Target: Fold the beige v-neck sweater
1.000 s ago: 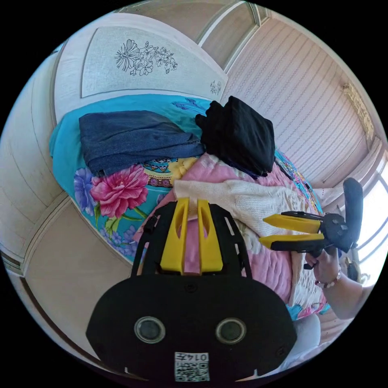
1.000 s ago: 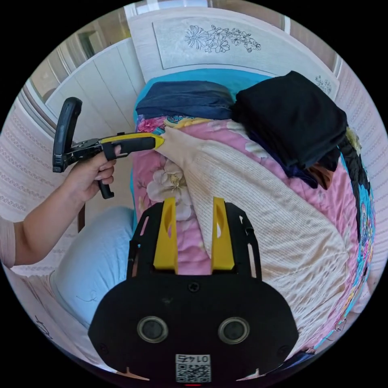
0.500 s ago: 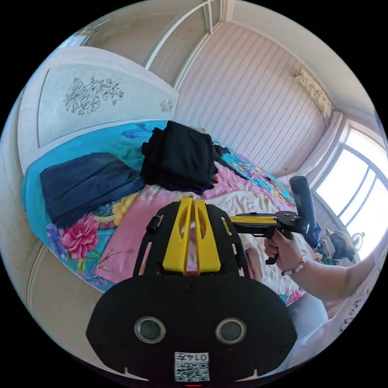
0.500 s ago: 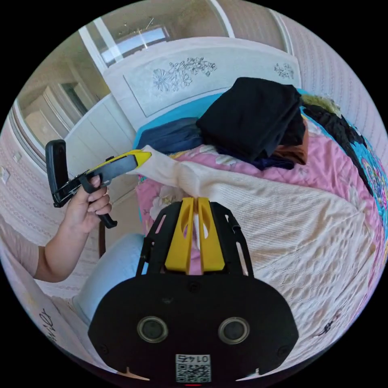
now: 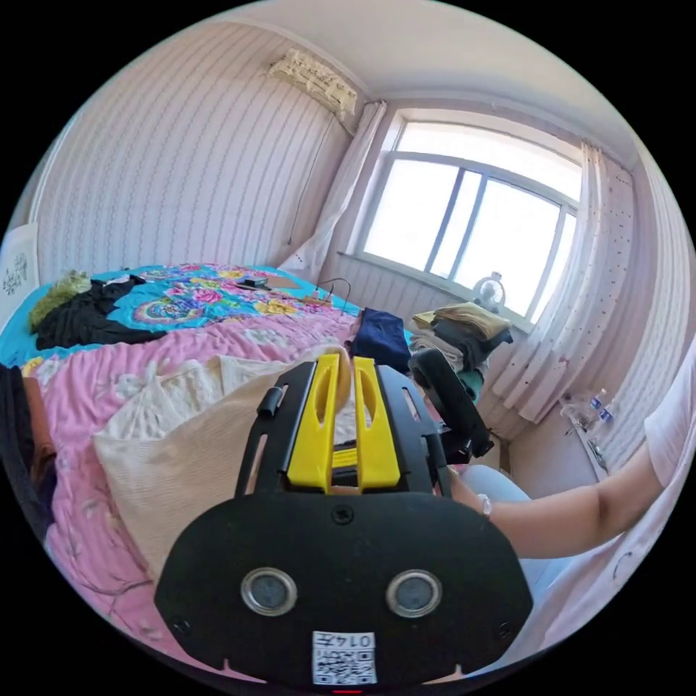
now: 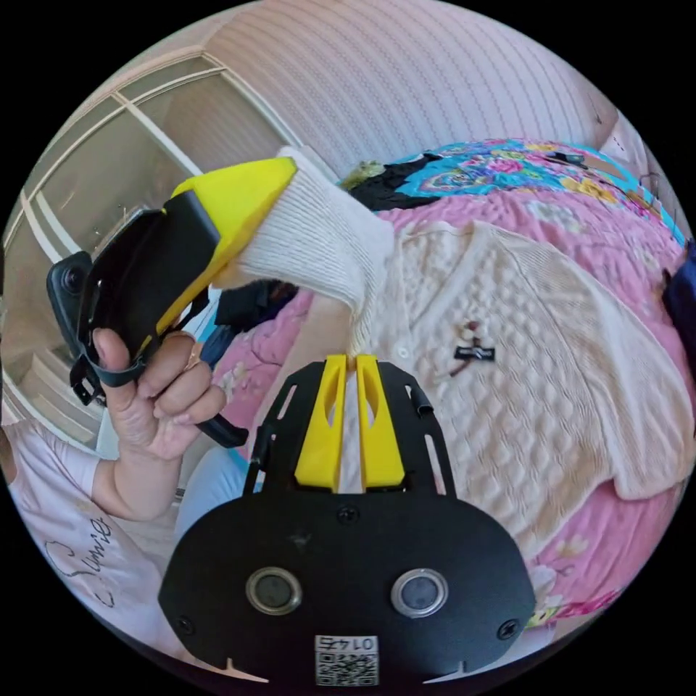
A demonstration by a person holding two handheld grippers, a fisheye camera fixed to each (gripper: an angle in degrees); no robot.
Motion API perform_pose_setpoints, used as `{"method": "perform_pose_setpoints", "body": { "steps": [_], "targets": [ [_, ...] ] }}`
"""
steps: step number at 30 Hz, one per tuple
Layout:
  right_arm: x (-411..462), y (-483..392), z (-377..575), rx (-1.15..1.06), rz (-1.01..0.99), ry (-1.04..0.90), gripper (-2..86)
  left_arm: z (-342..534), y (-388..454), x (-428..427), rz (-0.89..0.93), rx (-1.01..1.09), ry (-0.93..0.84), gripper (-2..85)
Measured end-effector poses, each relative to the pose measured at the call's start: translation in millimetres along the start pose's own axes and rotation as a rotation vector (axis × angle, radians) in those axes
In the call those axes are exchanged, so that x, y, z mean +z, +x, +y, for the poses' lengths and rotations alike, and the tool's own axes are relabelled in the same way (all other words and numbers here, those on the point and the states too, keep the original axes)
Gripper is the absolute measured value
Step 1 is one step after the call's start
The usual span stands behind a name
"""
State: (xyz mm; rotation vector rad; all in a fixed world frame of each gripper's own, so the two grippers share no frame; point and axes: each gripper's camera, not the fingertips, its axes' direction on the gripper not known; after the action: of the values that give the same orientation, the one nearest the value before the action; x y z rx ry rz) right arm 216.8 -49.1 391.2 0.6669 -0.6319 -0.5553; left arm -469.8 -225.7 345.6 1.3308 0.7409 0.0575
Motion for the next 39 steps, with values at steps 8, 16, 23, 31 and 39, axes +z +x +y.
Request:
{"method": "perform_pose_setpoints", "body": {
  "steps": [8, 16, 23, 31, 39],
  "targets": [
    [-95.2, 79.7, 13.4, 0.219, 0.0, -0.032, 11.6, 69.2, 15.0, 62.7, 0.002, -0.127, -0.162, 4.5],
    [-191.6, 84.0, -14.2, 0.297, 0.131, 0.122, 10.2, 93.6, -11.9, 137.0, -0.409, -0.143, -0.358, 6.2],
    [-237.4, 64.1, -67.6, 0.101, 0.363, 0.094, 9.4, 124.8, -33.9, 214.3, -0.383, -0.232, -0.441, 4.7],
    [-294.3, 70.7, -109.6, 0.082, 0.32, -0.039, 1.7, 138.4, -12.6, 278.9, -0.445, -0.223, -0.346, -0.6],
    [-356.4, 101.7, -134.5, 0.063, 0.332, -0.12, 1.4, 152.8, -10.5, 352.7, -0.402, -0.223, -0.447, -1.0]
  ]
}}
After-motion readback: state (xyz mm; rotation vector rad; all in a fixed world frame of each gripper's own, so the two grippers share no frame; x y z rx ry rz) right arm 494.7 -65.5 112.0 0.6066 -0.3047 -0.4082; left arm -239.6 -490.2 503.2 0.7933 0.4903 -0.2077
